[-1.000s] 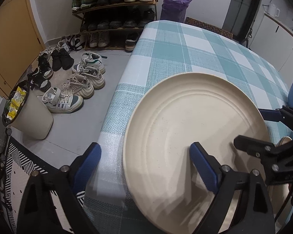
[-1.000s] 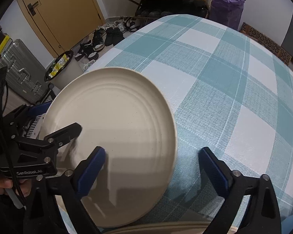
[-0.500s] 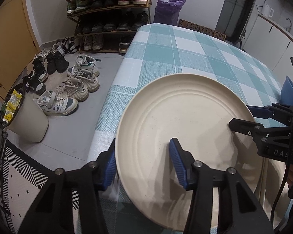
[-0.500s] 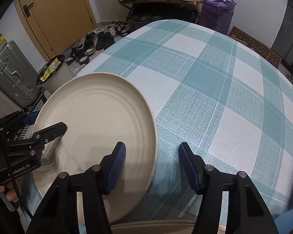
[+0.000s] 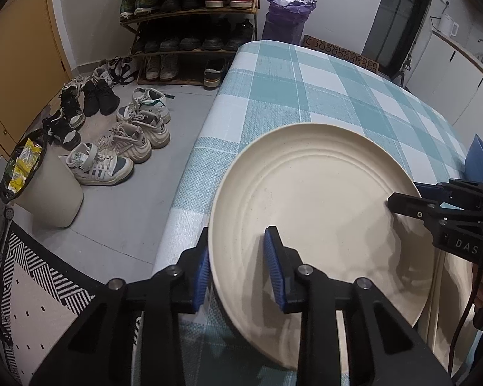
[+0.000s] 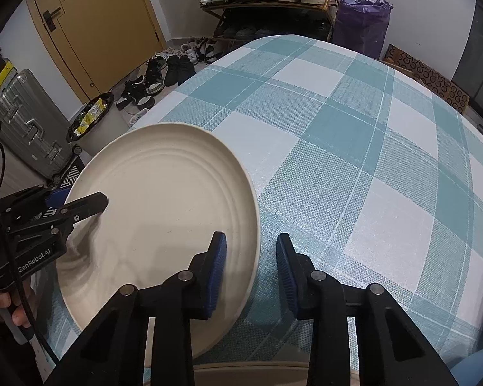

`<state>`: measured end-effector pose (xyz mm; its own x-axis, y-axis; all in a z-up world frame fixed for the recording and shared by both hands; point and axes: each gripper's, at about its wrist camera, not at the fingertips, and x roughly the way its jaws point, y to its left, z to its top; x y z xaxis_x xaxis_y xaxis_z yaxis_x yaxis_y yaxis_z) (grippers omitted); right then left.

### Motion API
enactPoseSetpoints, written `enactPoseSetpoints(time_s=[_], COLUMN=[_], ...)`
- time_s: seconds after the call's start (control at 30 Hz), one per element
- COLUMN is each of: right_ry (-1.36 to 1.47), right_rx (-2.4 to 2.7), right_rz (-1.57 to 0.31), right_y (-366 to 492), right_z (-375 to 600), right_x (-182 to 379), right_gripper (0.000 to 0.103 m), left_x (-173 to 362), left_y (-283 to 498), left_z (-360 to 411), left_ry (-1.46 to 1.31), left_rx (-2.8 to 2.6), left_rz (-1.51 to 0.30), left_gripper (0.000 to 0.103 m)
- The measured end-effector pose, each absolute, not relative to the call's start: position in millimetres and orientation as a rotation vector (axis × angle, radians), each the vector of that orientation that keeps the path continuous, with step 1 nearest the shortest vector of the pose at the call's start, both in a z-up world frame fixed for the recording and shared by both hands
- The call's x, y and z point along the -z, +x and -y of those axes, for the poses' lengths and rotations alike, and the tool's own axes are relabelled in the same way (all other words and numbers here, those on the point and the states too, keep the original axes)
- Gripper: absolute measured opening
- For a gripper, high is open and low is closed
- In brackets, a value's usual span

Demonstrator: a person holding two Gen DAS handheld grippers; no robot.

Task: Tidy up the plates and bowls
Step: 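Lift the large cream plate with both grippers over the other cream plate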

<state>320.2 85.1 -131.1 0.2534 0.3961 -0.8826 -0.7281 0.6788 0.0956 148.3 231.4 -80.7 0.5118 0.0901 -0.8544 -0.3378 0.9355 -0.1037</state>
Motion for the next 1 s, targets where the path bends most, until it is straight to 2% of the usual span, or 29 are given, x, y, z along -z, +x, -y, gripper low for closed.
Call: enactPoseSetpoints(time_s=[0.3,0.67,1.0], right_ry=[-0.354,-0.354,-0.359], right_rx=[-0.789,-0.808,-0.782], right_rz=[-1.062,-1.056,-1.043], right_y=[316,310,310], right_z=[-79,-77,-76], right_x=[130,129,128], right_gripper=[0.03,0.016,0.014], left_x=[81,79,78], left_y=[140,130,127], left_z=[-226,-227,-226], left_ry=[-0.275,-0.301,-0.299], left_rx=[-0.254,-0.259,-0.263], left_rz=[-1.011,-1.01,-1.011], left_gripper=[0.03,0.019,0.015])
